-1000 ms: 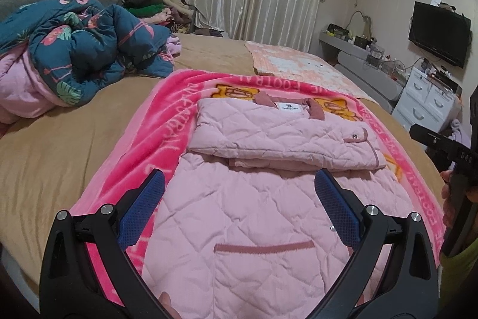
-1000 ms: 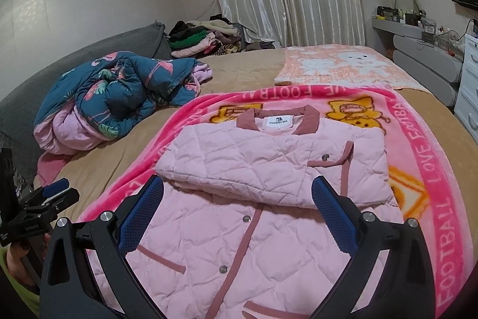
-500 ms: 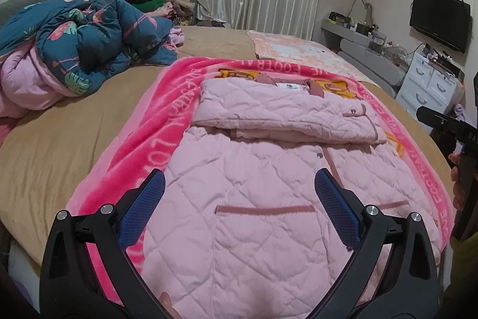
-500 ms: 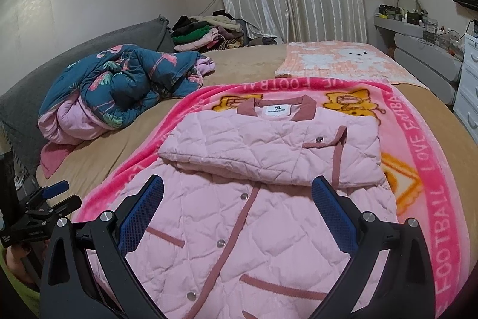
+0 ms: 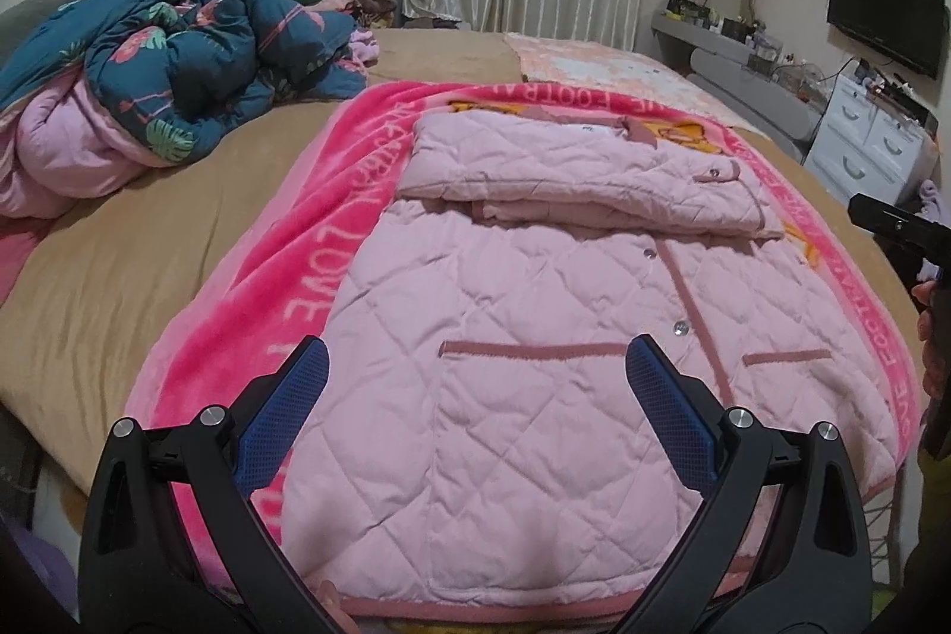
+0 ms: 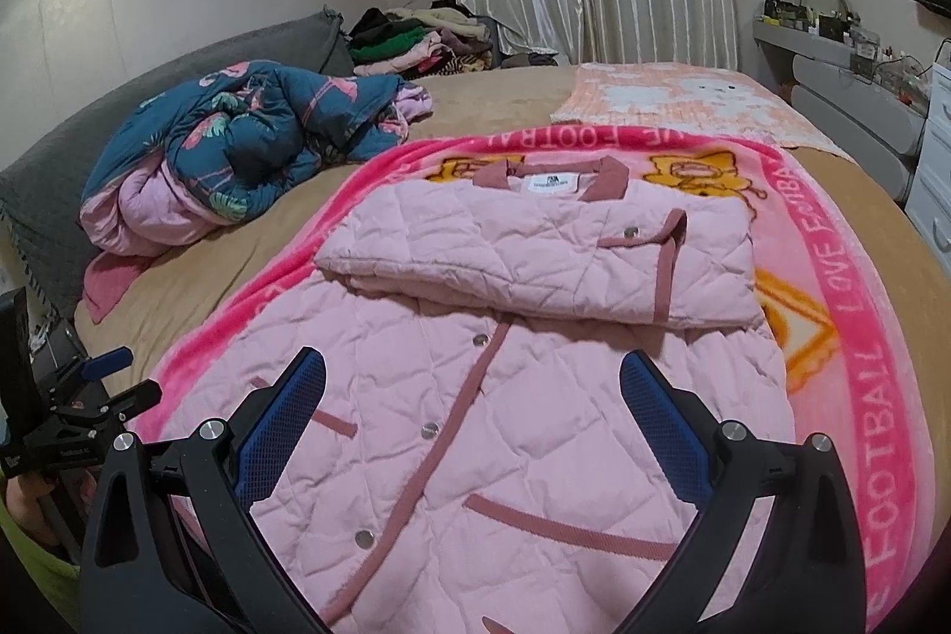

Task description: Fold large clothes

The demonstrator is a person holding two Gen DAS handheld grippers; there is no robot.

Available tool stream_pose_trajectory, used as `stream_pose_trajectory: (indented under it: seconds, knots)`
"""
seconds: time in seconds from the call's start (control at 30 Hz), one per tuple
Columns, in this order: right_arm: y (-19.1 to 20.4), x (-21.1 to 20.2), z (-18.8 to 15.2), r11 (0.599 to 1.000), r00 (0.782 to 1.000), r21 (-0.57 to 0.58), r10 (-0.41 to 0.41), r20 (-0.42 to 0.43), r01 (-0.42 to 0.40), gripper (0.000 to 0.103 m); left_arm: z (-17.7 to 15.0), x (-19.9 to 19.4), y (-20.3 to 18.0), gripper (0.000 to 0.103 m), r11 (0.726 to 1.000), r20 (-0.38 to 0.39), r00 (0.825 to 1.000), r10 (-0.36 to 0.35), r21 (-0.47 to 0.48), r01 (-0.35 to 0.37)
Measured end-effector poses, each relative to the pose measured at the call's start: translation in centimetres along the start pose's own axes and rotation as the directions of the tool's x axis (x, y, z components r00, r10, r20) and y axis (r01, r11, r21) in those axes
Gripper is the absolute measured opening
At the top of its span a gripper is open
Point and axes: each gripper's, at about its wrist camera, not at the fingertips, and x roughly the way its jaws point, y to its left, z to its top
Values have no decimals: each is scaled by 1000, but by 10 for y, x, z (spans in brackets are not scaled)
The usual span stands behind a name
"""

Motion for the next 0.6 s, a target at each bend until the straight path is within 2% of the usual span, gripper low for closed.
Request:
stream_pose_trajectory:
  seconds: [0.47,0.6]
  knots:
    - [-9,0,-26,1000,998,-5,-21,-65,21,99,-24,16,11,94,999,-89,995,34,-19,-35]
    - [-11,-1,-33,999,996,-18,-27,-80,26,99,-30,21,21,94,998,-127,991,38,-54,-45]
